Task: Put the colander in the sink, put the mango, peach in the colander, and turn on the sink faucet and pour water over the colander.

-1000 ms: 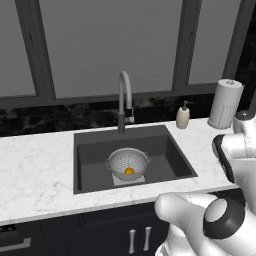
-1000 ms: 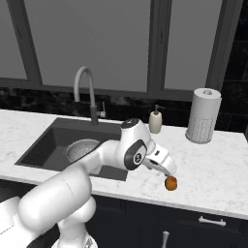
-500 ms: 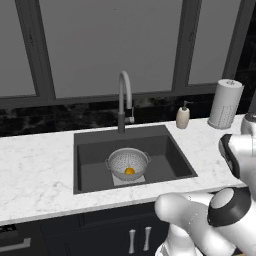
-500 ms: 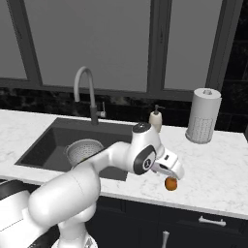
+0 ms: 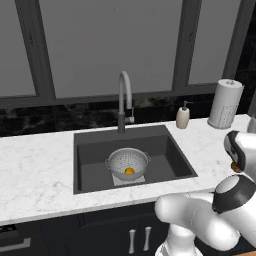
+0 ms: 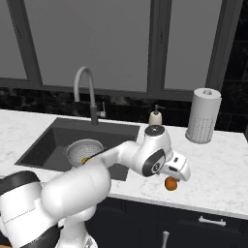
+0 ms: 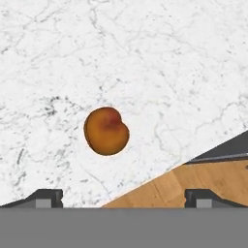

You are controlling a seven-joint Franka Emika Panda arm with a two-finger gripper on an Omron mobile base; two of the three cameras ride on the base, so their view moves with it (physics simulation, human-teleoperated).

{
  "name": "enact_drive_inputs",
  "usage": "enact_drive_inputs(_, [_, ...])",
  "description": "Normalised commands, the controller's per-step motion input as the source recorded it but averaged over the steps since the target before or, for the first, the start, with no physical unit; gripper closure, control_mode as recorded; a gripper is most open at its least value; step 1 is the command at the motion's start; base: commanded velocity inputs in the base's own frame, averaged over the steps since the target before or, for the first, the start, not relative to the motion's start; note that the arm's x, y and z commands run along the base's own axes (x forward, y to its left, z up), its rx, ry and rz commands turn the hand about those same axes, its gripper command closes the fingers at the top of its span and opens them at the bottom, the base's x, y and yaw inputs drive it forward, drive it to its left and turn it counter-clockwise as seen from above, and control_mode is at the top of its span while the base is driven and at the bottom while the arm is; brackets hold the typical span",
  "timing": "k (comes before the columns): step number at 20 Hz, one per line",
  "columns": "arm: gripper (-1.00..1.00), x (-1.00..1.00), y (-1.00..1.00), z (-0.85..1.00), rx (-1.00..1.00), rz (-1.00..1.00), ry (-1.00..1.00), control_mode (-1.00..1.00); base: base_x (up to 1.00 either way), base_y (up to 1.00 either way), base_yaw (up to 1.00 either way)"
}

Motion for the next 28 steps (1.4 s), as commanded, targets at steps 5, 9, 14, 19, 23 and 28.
enact_drive_inputs(5, [-1.0,0.26,0.0,-0.22,0.01,0.09,0.05,-1.0,0.0,0.0,0.0])
enact_drive_inputs(9, [-1.0,0.07,0.0,-0.35,0.04,0.09,0.01,-1.0,0.0,0.0,0.0])
enact_drive_inputs(14, [-1.0,0.05,-0.01,-0.31,0.03,0.08,0.0,-1.0,0.0,0.0,0.0])
enact_drive_inputs(19, [-1.0,0.21,-0.02,-0.19,0.0,0.07,0.01,-1.0,0.0,0.0,0.0])
enact_drive_inputs(23, [-1.0,0.21,-0.08,-0.14,0.0,0.05,0.04,-1.0,0.0,0.0,0.0])
enact_drive_inputs(28, [-1.0,0.12,-0.17,-0.17,0.0,0.04,0.07,-1.0,0.0,0.0,0.0])
